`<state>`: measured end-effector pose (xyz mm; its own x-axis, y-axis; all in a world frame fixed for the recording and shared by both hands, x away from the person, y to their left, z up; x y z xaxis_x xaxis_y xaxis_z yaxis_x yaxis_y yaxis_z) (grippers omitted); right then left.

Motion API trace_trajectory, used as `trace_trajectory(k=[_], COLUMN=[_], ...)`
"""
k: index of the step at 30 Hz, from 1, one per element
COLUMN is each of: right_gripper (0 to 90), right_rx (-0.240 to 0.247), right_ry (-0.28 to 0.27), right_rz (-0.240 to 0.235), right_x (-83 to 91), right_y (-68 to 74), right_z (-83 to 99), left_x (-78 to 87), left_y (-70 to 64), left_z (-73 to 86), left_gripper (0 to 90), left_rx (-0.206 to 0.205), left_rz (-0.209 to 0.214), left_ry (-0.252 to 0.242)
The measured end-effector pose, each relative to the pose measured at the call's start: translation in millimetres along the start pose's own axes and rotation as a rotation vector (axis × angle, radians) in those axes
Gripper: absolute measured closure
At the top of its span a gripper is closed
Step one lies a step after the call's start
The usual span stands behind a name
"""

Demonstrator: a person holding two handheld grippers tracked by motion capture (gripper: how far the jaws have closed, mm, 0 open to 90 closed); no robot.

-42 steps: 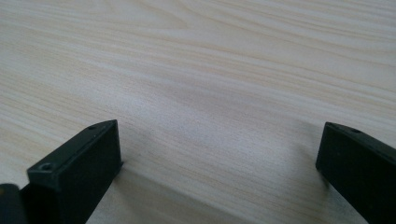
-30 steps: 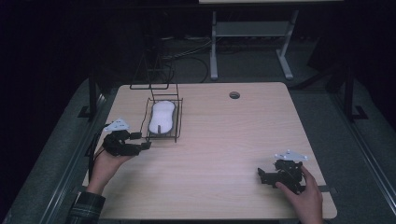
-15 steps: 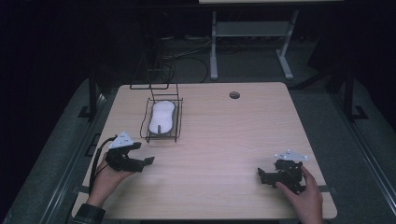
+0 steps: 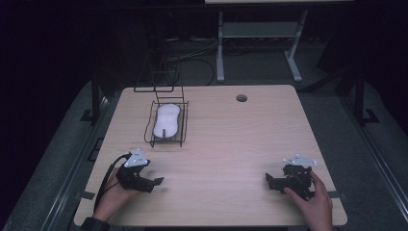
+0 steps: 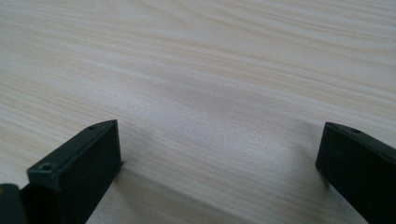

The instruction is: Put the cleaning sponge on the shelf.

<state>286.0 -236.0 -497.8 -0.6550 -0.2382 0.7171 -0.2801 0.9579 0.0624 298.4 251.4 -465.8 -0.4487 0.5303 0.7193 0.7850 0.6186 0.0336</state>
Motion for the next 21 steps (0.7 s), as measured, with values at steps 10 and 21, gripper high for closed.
trace_trajectory(k=[10, 21], right_gripper=[0.0, 0.0], right_rx=[0.0, 0.0], right_ry=[0.0, 0.0], right_rz=[0.0, 0.0], right_x=[0.1, 0.1], right_y=[0.1, 0.1], right_z=[0.1, 0.1], left_x=[-10.4, -9.2], left_y=[-7.9, -8.8], left_z=[13.3, 22.8], left_gripper=[12.7, 12.9], left_rx=[-0.036, -0.035], left_rz=[0.023, 0.023], left_ry=[0.046, -0.037])
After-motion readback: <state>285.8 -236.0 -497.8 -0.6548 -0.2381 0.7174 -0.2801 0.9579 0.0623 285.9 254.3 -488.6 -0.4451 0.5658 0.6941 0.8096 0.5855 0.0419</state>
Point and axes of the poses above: each handheld gripper's, and its own axes: x roughly backward along the jaws, z roughly out of its underside, y roughly to its left, the point moved 2 cm from there along -x, roughly forward along the jaws, and after that the axes turned 3 degrees about -x, right-handed, at the moved point
